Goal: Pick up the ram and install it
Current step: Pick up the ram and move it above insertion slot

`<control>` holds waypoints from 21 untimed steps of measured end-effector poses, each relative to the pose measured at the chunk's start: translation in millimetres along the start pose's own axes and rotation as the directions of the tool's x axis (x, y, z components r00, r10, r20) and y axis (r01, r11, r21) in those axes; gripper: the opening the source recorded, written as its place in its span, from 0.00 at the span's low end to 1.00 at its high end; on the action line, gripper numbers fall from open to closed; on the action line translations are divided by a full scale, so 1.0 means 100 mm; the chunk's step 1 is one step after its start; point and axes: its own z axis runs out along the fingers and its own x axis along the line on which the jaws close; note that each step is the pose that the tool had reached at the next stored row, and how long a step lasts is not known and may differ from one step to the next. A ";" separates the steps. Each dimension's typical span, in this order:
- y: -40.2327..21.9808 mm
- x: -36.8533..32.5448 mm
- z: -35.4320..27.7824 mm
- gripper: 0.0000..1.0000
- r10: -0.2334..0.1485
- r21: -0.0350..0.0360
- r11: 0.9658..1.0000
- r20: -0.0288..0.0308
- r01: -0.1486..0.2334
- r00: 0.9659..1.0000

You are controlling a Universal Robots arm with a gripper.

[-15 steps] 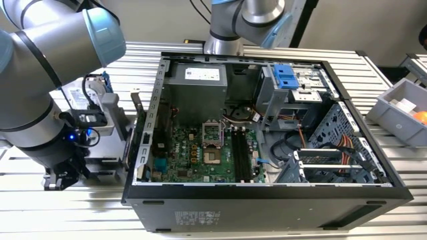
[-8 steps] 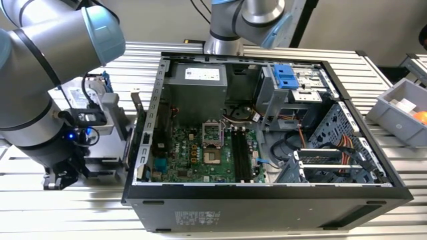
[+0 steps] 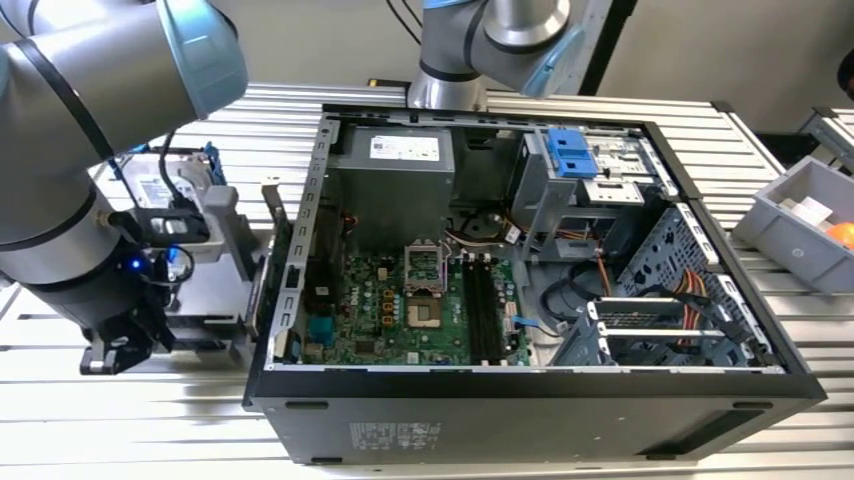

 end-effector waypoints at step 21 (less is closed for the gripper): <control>0.002 -0.010 -0.186 0.00 0.000 0.000 1.000 0.000 0.000 1.000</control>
